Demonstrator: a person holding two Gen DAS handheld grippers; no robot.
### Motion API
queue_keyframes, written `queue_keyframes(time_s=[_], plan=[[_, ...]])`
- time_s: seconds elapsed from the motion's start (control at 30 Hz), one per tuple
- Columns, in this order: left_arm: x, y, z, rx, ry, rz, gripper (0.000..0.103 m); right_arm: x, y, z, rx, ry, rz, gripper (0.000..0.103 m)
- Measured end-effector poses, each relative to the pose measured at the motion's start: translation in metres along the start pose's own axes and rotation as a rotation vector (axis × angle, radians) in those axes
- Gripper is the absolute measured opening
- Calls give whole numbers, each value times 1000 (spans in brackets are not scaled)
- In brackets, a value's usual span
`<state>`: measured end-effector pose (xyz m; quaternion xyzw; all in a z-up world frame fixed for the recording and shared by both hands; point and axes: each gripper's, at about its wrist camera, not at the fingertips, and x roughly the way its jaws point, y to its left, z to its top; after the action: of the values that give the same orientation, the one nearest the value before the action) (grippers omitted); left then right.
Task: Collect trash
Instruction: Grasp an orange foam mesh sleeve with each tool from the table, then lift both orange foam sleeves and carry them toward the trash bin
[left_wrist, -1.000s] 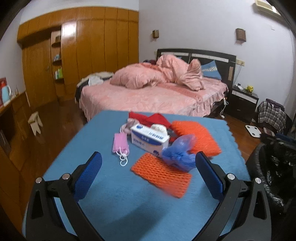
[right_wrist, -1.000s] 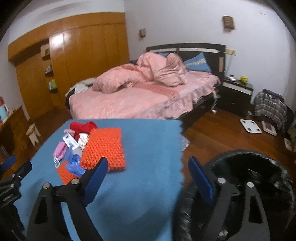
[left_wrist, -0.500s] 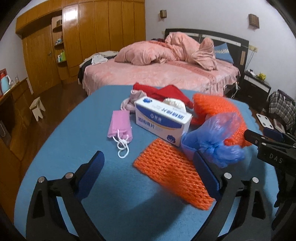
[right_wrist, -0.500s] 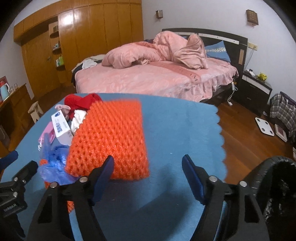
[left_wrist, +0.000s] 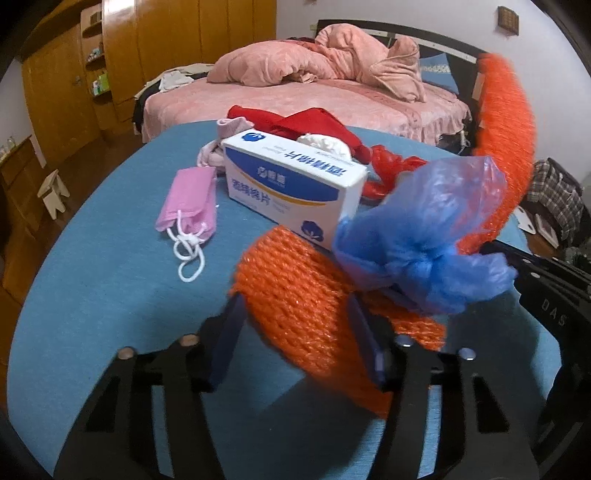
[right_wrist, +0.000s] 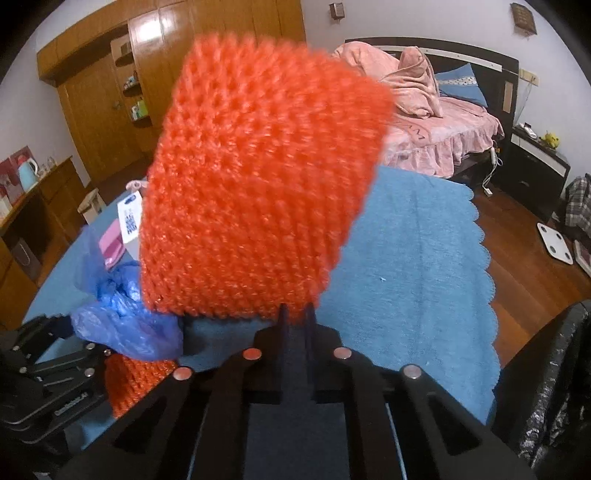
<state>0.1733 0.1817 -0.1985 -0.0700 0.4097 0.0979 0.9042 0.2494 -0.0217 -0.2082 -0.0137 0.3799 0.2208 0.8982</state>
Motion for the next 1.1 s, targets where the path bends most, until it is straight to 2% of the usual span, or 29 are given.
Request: queue_keyframes(time_s=[0.1, 0.2, 0.37, 0.53, 0.6, 0.63, 0.67, 0.73, 0.8, 0.83, 0.9, 1.0, 1.03, 1.1], plan=[[-1, -1, -1, 6, -7, -17, 28, -6, -1, -1, 5, -2, 8, 7], [-5, -2, -1, 3, -26, -29, 21, -11, -7, 1, 18, -10, 12, 7], [-25, 6, -1, -16, -96, -21, 19, -31, -12, 5, 40, -27, 18, 7], [-37, 15, -3, -22, -124, -5, 19, -44, -9, 0, 35, -34, 8, 8], [-37, 17, -3, -19, -120, -1, 19, -43, -9, 1, 40, -34, -2, 16], [-36, 18, -3, -19, -117, -1, 19, -43, -8, 3, 44, -33, 0, 29], [-34, 20, -4, -21, -111, -7, 21, -42, -8, 4, 49, -39, -4, 43], [-33, 22, -3, -30, -102, -15, 28, -45, -7, 6, 52, -54, -1, 50], [-35, 24, -2, -37, -107, -15, 40, -45, -1, 8, 38, -60, 13, 63], [-35, 25, -2, -38, -109, -12, 43, -45, 2, 8, 22, -60, 12, 71], [-32, 26, -2, -43, -102, -13, 56, -38, 12, 8, -25, -53, 5, 72], [-23, 25, -4, -40, -66, -23, 64, -23, 19, 7, -44, -32, -6, 72], [-20, 24, -5, -36, -54, -23, 66, -19, 20, 7, -46, -24, -9, 68], [-13, 21, -7, -25, -26, -28, 70, -10, 19, 6, -51, -2, 0, 49]])
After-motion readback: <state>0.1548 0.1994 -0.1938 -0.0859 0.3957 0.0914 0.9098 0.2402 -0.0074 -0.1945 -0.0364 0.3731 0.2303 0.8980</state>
